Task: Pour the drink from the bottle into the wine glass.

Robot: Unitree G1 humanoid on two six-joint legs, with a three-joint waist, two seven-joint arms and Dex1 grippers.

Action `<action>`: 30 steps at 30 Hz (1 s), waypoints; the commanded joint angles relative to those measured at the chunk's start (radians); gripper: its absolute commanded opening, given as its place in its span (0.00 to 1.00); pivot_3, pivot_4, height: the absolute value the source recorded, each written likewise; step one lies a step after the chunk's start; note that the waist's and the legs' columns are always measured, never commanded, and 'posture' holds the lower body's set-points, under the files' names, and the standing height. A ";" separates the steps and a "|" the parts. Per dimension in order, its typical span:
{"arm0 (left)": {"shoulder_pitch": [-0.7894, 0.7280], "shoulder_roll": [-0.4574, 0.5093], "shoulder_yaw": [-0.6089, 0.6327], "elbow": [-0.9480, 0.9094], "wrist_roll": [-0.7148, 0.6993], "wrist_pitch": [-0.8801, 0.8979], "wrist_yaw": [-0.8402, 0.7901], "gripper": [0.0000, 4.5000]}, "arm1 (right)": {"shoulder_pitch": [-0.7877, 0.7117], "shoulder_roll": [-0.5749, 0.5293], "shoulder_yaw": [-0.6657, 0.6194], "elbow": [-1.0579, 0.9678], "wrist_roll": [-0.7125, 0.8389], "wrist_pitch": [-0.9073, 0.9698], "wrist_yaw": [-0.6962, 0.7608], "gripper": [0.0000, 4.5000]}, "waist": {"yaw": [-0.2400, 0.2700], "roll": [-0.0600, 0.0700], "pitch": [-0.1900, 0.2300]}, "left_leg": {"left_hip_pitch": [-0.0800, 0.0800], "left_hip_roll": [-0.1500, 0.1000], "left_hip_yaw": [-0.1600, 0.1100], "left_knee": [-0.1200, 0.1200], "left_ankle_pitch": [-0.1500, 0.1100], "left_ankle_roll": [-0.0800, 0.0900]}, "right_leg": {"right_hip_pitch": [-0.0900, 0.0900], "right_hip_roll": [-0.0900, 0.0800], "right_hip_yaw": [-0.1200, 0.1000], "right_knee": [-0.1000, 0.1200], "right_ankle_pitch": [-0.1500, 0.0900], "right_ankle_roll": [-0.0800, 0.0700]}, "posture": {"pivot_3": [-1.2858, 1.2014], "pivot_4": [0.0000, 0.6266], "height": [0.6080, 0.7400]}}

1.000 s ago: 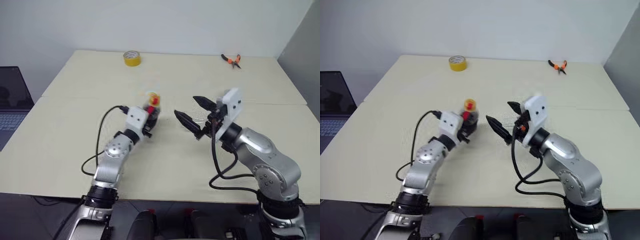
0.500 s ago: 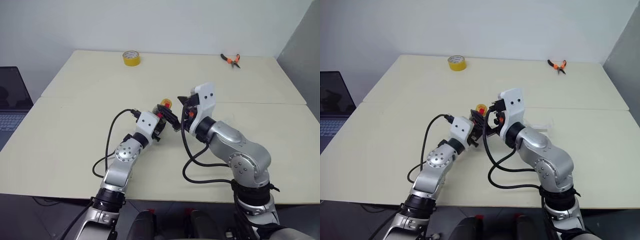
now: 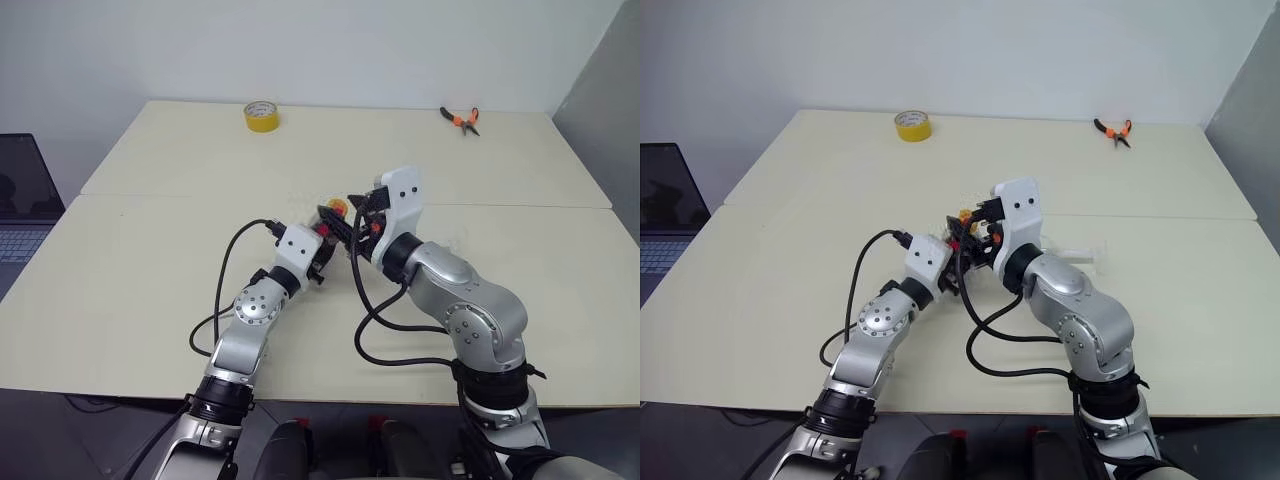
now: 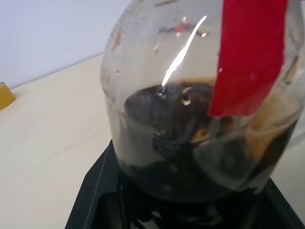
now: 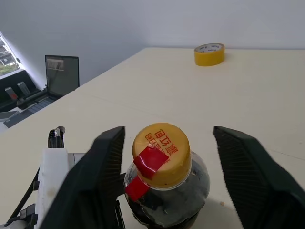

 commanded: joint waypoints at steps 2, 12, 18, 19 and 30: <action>-0.025 -0.001 0.010 -0.038 0.000 -0.028 0.002 0.39 | -0.003 -0.012 -0.009 -0.024 -0.007 -0.016 0.017 0.30 | 0.000 0.000 0.000 | 0.000 0.000 0.000 0.000 0.000 0.000 | 0.000 0.000 0.000 0.000 0.000 0.000 | 0.52 0.24 1.00; -0.018 0.009 0.033 -0.082 -0.022 -0.001 -0.021 0.23 | -0.029 -0.185 -0.034 0.110 -0.018 -0.223 0.296 0.27 | 0.000 0.000 0.000 | 0.000 0.000 0.000 0.000 0.000 0.000 | 0.000 0.000 0.000 -0.001 0.000 0.000 | 0.52 0.24 1.00; -0.001 0.019 0.046 -0.129 -0.052 0.030 -0.049 0.20 | -0.124 -0.334 0.024 0.407 -0.150 -0.589 0.558 0.27 | -0.007 0.000 0.000 | 0.000 0.000 0.000 -0.001 0.000 0.000 | 0.000 0.001 -0.001 -0.001 0.000 0.000 | 0.52 0.24 1.00; -0.001 0.019 0.047 -0.132 -0.055 0.033 -0.052 0.20 | -0.135 -0.349 0.040 0.444 -0.173 -0.635 0.580 0.27 | -0.009 0.000 0.000 | 0.000 0.000 0.000 -0.001 0.000 0.000 | 0.000 0.001 0.000 -0.001 0.000 0.000 | 0.52 0.24 1.00; -0.006 0.019 0.044 -0.138 -0.063 0.043 -0.061 0.17 | -0.191 -0.426 0.096 0.636 -0.202 -0.851 0.784 0.27 | -0.015 0.000 0.001 | 0.000 0.001 0.000 0.000 0.000 0.000 | 0.001 0.000 0.000 -0.002 0.000 0.000 | 0.52 0.24 1.00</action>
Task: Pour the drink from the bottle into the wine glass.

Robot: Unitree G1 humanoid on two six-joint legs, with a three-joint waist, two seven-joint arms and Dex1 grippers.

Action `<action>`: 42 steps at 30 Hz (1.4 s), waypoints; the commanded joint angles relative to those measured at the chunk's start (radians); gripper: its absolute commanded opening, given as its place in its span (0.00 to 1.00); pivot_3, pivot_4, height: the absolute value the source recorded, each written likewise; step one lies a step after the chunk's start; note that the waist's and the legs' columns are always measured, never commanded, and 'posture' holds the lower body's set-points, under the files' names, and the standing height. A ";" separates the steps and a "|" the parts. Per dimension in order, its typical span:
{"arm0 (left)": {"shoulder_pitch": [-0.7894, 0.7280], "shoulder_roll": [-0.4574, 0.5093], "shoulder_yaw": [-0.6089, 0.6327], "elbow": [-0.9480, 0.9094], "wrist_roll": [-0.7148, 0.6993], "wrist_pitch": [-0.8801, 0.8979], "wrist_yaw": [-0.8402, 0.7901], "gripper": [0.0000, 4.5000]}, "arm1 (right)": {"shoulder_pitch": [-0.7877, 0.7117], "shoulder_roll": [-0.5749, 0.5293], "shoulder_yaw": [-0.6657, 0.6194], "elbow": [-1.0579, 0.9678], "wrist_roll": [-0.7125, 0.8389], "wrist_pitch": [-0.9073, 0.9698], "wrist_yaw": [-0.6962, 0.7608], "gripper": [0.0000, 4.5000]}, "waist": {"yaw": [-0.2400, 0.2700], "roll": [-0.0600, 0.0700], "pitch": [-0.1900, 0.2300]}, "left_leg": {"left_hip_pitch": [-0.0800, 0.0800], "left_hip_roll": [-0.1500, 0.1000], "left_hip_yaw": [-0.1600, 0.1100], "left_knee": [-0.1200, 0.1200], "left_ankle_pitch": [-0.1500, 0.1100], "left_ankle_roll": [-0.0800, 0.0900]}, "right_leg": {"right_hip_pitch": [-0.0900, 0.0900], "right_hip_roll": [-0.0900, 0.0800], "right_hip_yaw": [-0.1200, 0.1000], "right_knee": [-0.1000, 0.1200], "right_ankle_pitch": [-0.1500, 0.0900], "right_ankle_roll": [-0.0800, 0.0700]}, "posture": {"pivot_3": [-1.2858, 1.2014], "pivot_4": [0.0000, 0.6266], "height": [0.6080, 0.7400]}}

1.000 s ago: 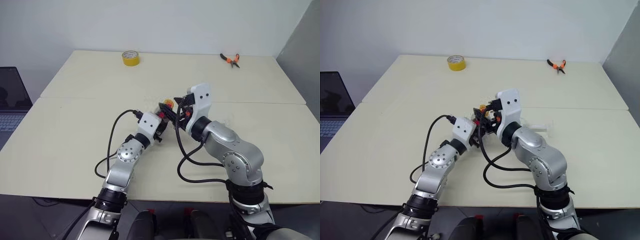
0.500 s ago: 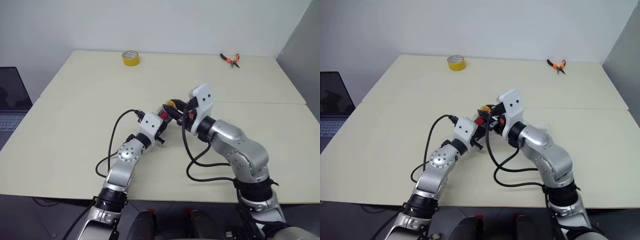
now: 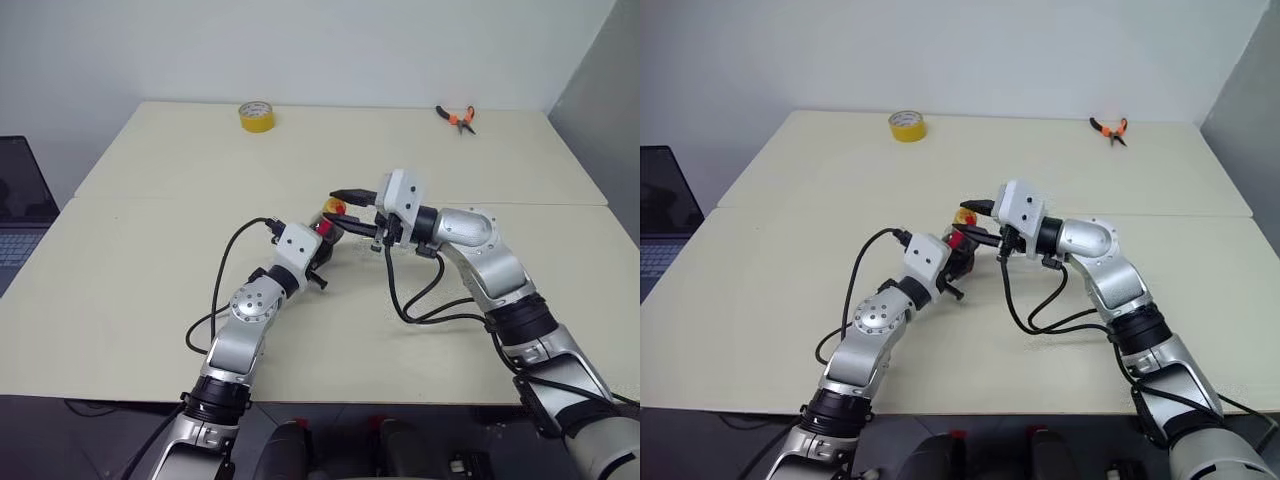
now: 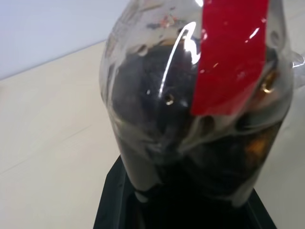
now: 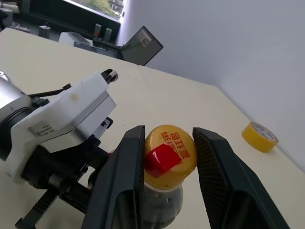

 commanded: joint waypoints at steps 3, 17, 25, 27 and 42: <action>-0.012 0.003 0.039 -0.096 -0.033 -0.032 0.005 0.17 | 0.077 -0.031 -0.090 -0.095 0.048 0.171 -0.023 0.58 | 0.003 0.000 0.000 | 0.000 0.000 0.000 0.000 0.000 0.000 | 0.001 -0.001 0.000 -0.001 0.000 0.000 | 0.52 0.24 1.00; -0.024 -0.008 0.027 -0.074 -0.008 -0.046 0.018 0.17 | 0.234 0.316 -0.174 -0.665 0.134 0.808 -0.660 0.89 | 0.002 0.000 0.000 | 0.000 0.000 -0.001 0.000 0.001 -0.002 | -0.001 0.000 0.000 0.002 0.000 0.000 | 0.52 0.24 1.00; -0.038 -0.019 0.015 -0.054 0.006 -0.051 0.023 0.17 | 0.198 0.396 -0.131 -0.660 0.066 0.835 -0.773 0.89 | -0.002 0.000 0.000 | 0.000 0.000 0.000 -0.001 0.001 -0.001 | -0.002 0.000 0.001 0.002 0.000 0.000 | 0.52 0.24 1.00; -0.035 -0.021 0.013 -0.055 0.009 -0.051 0.024 0.17 | 0.196 0.415 -0.137 -0.661 0.062 0.828 -0.789 0.89 | -0.002 0.000 0.000 | 0.000 0.000 0.000 -0.001 0.001 -0.001 | -0.002 0.000 0.001 0.002 0.000 0.000 | 0.52 0.24 1.00; -0.026 -0.020 0.009 -0.061 0.013 -0.046 0.033 0.17 | 0.208 0.436 -0.140 -0.679 0.064 0.834 -0.791 0.68 | -0.003 0.000 0.000 | 0.000 0.000 0.000 -0.001 0.001 -0.001 | -0.002 0.000 0.001 0.002 0.000 0.000 | 0.52 0.24 1.00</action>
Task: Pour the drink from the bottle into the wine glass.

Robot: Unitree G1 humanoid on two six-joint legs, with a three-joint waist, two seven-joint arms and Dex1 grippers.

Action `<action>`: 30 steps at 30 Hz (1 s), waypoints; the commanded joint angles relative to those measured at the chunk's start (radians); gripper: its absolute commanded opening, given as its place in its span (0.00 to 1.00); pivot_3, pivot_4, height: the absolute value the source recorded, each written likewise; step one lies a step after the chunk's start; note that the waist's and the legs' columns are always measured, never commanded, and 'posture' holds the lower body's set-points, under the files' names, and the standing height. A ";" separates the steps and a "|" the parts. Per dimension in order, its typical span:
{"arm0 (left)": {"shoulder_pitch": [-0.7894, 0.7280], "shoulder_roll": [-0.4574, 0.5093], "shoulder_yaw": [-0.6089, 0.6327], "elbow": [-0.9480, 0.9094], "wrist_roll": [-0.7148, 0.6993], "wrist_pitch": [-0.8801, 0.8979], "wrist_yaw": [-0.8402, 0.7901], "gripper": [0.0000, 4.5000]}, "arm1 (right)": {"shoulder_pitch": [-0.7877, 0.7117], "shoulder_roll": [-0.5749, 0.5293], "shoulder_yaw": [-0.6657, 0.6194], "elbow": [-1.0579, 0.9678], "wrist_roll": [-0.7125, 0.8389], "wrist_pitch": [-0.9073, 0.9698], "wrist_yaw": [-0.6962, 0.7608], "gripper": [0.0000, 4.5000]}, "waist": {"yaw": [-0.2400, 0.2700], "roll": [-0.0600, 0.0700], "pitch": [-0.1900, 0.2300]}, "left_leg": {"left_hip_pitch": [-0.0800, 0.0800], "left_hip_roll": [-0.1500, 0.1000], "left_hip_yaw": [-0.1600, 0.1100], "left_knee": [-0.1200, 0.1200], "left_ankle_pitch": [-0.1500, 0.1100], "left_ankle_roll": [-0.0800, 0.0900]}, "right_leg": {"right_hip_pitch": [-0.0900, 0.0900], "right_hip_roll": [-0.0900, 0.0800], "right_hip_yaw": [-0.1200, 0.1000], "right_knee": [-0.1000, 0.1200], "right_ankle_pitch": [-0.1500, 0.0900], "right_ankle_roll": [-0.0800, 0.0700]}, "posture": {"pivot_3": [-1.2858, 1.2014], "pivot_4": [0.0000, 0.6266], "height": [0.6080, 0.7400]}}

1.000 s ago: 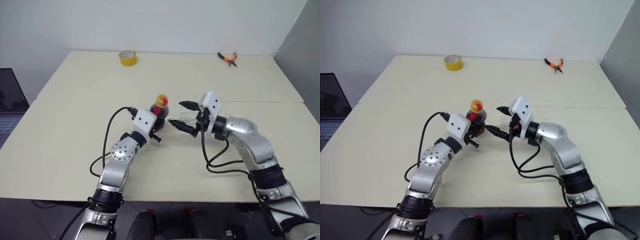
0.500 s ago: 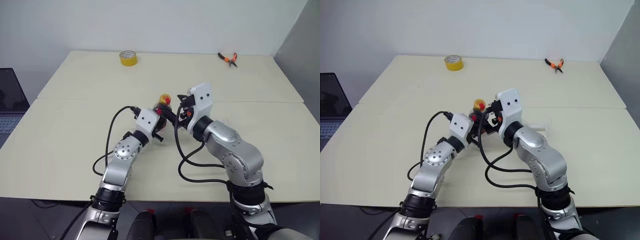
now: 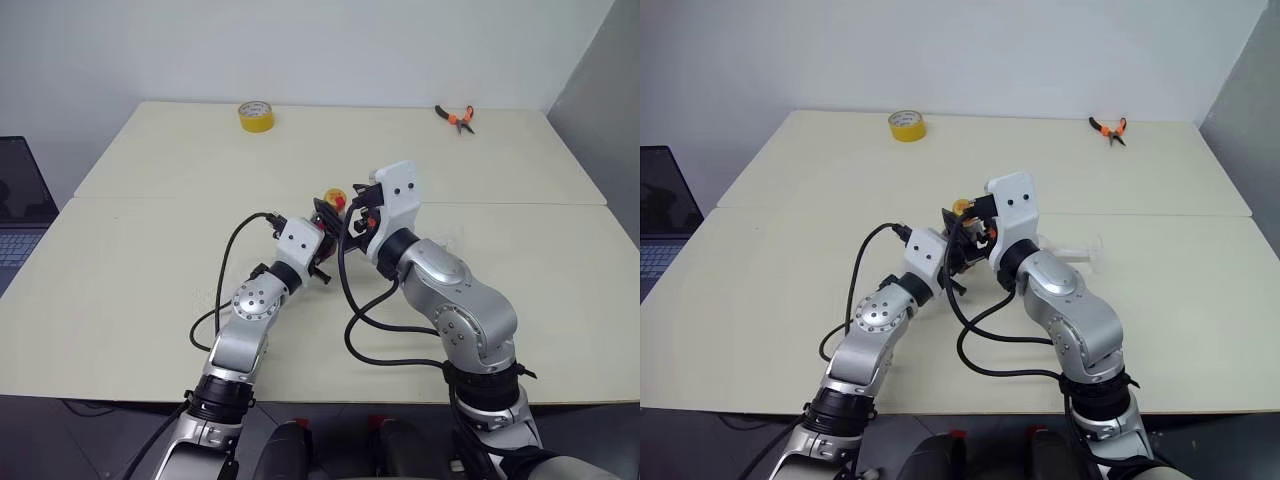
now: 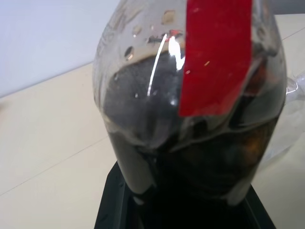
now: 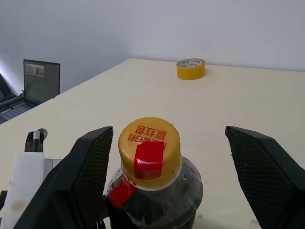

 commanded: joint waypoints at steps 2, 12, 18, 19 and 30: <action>-0.010 0.000 0.005 -0.036 0.003 -0.033 0.009 0.16 | -0.003 0.009 -0.016 -0.070 0.012 -0.015 0.003 0.53 | 0.000 0.000 0.000 | 0.000 0.000 0.000 0.000 0.000 0.000 | 0.000 0.000 0.000 0.000 0.000 0.000 | 0.52 0.24 1.00; -0.013 0.004 0.008 -0.032 -0.002 -0.034 0.007 0.16 | 0.005 -0.064 -0.051 -0.024 0.058 -0.097 0.143 0.28 | 0.000 0.000 0.000 | 0.000 0.000 0.000 0.000 0.000 0.000 | 0.000 0.000 0.000 0.000 0.000 0.000 | 0.52 0.24 1.00; -0.008 0.008 0.011 -0.035 -0.007 -0.033 0.003 0.16 | -0.056 -0.236 -0.103 0.210 0.100 -0.317 0.449 0.28 | -0.001 0.000 0.000 | 0.000 -0.001 0.000 0.000 0.000 0.000 | 0.001 0.000 0.000 -0.001 0.000 0.000 | 0.52 0.24 1.00; -0.007 0.008 0.011 -0.036 -0.007 -0.033 0.003 0.16 | -0.068 -0.249 -0.106 0.243 0.100 -0.342 0.473 0.28 | -0.002 0.000 0.000 | 0.000 0.000 0.000 0.000 0.000 0.001 | 0.001 0.000 0.000 -0.001 0.000 0.000 | 0.52 0.24 1.00; -0.004 0.003 0.011 -0.041 -0.006 -0.029 0.001 0.16 | -0.249 -0.330 -0.062 0.647 0.074 -0.521 0.747 0.28 | -0.001 0.000 0.001 | -0.001 0.001 0.001 0.000 0.000 0.000 | 0.000 0.000 0.000 -0.003 0.000 0.000 | 0.52 0.24 1.00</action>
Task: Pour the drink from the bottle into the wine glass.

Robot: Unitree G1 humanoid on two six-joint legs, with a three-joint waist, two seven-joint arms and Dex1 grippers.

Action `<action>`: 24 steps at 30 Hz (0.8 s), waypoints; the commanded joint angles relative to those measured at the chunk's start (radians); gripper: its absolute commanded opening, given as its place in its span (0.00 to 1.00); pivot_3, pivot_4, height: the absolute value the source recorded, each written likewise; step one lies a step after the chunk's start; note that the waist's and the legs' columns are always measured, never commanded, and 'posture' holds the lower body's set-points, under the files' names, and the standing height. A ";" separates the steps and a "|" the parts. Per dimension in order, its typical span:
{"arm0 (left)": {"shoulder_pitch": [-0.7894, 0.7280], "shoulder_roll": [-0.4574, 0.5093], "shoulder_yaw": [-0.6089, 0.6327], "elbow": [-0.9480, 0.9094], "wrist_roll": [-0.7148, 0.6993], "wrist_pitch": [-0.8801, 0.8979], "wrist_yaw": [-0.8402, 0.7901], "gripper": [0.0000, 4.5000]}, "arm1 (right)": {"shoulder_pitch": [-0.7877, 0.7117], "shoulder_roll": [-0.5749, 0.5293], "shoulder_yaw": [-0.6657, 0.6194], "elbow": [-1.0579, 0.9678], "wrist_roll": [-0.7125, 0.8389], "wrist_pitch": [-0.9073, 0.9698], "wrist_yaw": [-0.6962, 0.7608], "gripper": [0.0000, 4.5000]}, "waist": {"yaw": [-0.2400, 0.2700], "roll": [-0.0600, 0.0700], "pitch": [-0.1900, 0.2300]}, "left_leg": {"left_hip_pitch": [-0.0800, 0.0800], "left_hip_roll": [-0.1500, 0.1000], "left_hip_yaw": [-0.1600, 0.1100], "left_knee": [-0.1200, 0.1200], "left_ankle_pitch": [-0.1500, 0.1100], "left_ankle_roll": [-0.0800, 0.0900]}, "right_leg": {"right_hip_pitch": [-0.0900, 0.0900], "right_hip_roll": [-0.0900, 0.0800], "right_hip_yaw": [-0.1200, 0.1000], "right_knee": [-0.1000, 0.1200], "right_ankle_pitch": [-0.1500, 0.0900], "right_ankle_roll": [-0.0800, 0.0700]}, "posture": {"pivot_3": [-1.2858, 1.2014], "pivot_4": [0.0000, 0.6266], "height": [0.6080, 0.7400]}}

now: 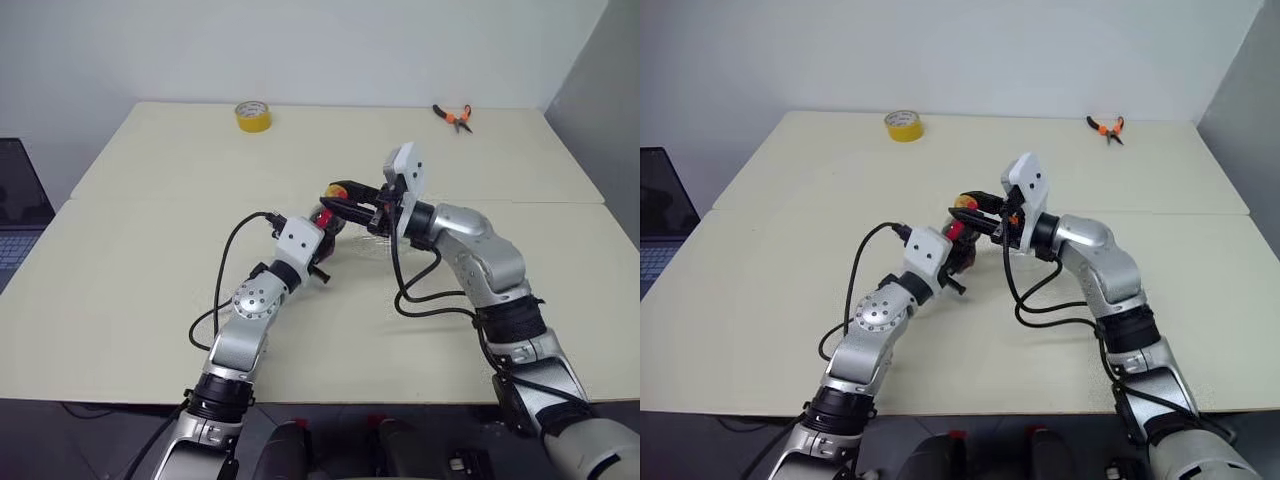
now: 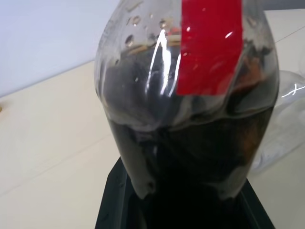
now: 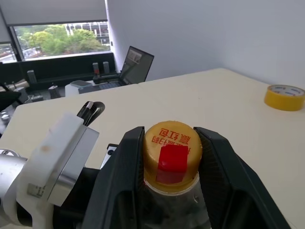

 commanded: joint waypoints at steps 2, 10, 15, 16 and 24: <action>-0.002 -0.001 0.009 -0.052 -0.014 -0.035 -0.003 0.16 | -0.007 -0.035 -0.041 0.041 -0.047 -0.048 -0.006 0.36 | 0.002 0.000 0.000 | -0.001 0.000 0.001 0.000 0.000 0.000 | 0.000 -0.001 0.000 -0.001 0.000 0.000 | 0.52 0.24 1.00; 0.000 -0.007 0.010 -0.057 -0.014 -0.032 0.001 0.15 | 0.109 0.033 -0.045 -0.275 -0.013 0.073 -0.171 0.82 | 0.002 0.000 0.000 | 0.000 0.000 0.000 0.000 0.000 0.000 | -0.001 -0.001 0.000 0.001 0.000 0.000 | 0.52 0.24 1.00; 0.000 -0.011 0.012 -0.054 -0.013 -0.032 0.004 0.15 | 0.223 0.106 -0.020 -0.564 -0.031 0.218 -0.376 0.82 | 0.002 0.000 0.000 | -0.001 0.000 0.000 0.000 0.000 0.000 | -0.002 -0.001 0.001 0.002 0.000 0.000 | 0.52 0.24 1.00; -0.001 -0.013 0.011 -0.052 -0.013 -0.032 0.005 0.15 | 0.235 0.114 -0.007 -0.592 -0.053 0.232 -0.408 0.82 | 0.002 0.000 0.000 | -0.001 0.000 0.000 0.000 0.000 0.000 | -0.002 -0.001 0.001 0.002 0.000 0.000 | 0.52 0.24 1.00; -0.012 -0.022 0.003 -0.038 -0.013 -0.037 0.000 0.15 | 0.246 0.128 0.043 -0.589 -0.176 0.235 -0.527 0.82 | 0.002 0.000 0.000 | 0.000 -0.001 0.000 0.000 0.000 -0.001 | -0.002 0.000 0.001 0.003 0.000 0.001 | 0.52 0.24 1.00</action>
